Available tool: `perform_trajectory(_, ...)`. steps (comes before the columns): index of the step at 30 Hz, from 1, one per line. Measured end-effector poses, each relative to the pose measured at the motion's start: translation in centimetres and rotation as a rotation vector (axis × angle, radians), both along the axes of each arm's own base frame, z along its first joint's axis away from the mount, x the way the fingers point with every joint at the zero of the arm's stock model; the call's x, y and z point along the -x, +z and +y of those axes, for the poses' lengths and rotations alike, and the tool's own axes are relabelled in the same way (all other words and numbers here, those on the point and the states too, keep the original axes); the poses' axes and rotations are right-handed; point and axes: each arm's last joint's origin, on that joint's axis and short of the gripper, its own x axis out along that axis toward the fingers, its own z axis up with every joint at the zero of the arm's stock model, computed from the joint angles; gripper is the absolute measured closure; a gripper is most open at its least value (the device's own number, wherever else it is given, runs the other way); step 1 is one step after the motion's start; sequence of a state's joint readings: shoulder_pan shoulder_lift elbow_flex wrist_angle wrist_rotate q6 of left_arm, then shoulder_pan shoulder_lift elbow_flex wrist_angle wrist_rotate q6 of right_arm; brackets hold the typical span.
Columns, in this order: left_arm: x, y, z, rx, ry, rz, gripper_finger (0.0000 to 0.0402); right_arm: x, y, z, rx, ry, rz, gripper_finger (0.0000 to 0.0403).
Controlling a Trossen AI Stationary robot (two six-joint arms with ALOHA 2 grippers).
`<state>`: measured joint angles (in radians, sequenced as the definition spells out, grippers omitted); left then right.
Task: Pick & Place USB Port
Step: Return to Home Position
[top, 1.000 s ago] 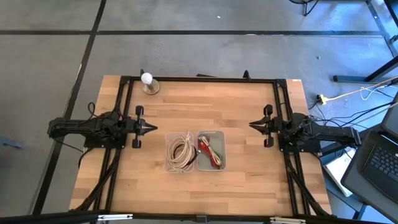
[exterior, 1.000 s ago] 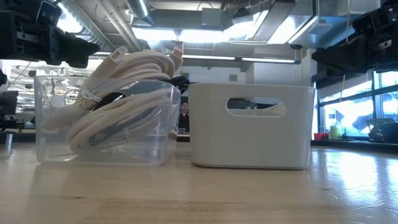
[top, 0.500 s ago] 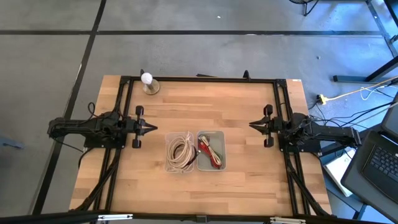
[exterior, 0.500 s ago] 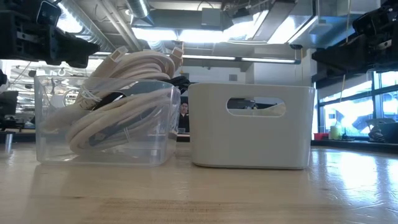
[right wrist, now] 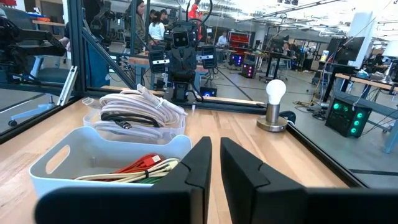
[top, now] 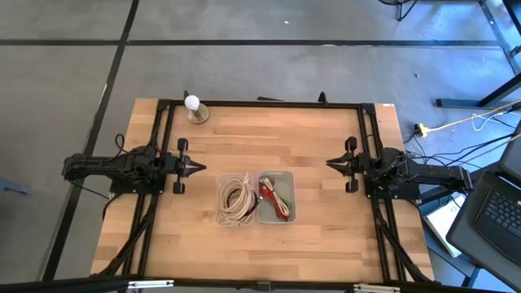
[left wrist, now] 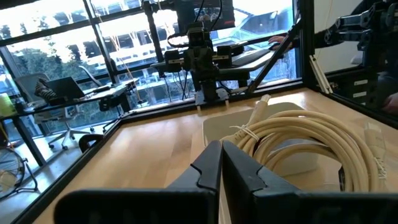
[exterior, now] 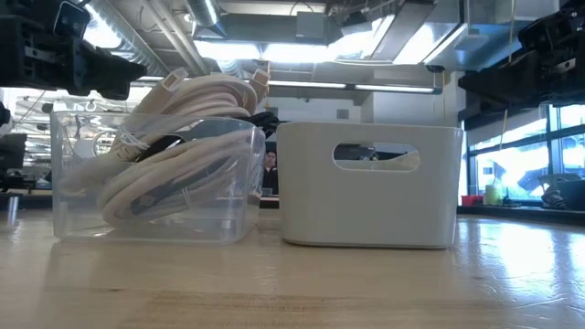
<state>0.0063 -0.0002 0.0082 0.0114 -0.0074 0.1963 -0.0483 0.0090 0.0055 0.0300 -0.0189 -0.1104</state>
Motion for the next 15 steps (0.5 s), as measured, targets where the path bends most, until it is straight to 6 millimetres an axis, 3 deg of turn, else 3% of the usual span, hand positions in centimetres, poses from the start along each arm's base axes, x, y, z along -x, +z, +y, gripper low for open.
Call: perform_trajectory(15,0.00,0.00,0.00,0.000,0.000,0.000,0.0393,0.00,0.00,0.00,0.000,0.000,0.000,0.0366)
